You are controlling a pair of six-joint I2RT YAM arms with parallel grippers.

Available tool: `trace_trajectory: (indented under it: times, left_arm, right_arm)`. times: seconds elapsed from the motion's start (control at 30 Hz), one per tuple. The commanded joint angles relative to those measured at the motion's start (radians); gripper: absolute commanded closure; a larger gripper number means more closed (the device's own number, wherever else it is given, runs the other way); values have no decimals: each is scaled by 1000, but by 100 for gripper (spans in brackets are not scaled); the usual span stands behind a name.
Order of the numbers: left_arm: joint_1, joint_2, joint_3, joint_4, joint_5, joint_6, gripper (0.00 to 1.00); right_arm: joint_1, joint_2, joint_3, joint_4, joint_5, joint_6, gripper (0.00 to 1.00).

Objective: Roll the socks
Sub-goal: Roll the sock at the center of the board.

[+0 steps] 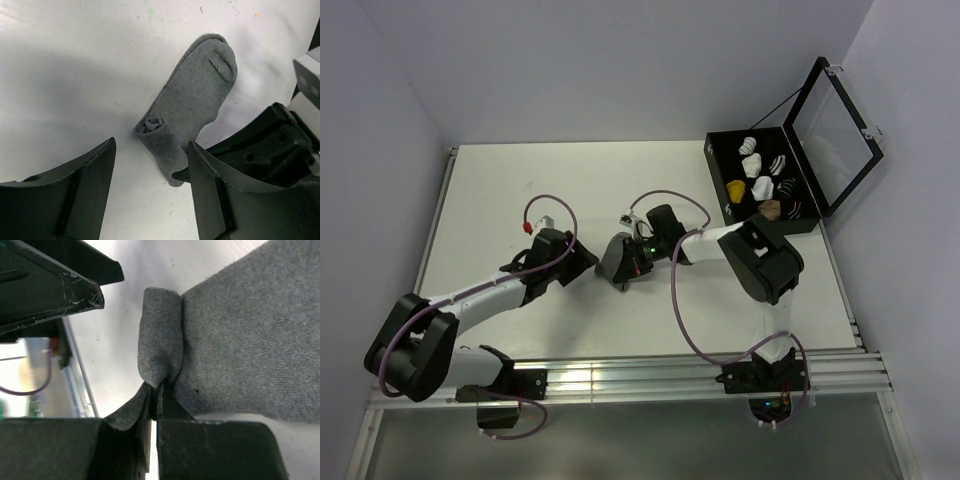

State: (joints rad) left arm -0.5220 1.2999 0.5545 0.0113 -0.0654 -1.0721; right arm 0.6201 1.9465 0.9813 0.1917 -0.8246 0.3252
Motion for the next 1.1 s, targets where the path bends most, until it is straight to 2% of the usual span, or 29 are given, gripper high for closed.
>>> trace_trajectory:
  times: [0.0,0.5,0.87,1.07]
  left_arm:
    - [-12,22,-7,84,10,-37,36]
    - [-41,133,-11,133,-19,-109,38]
    - [-47,190,-34,190,-19,-124,38]
    - [-49,210,-45,181,-39,-135,43]
  right_arm:
    - [-19,32,19,74,-105,83,100]
    - [-83,134,16,169,-140,212,100]
    - [-111,200,57,115,-134,236,100]
    - [-112,183,83,57,-114,207,100]
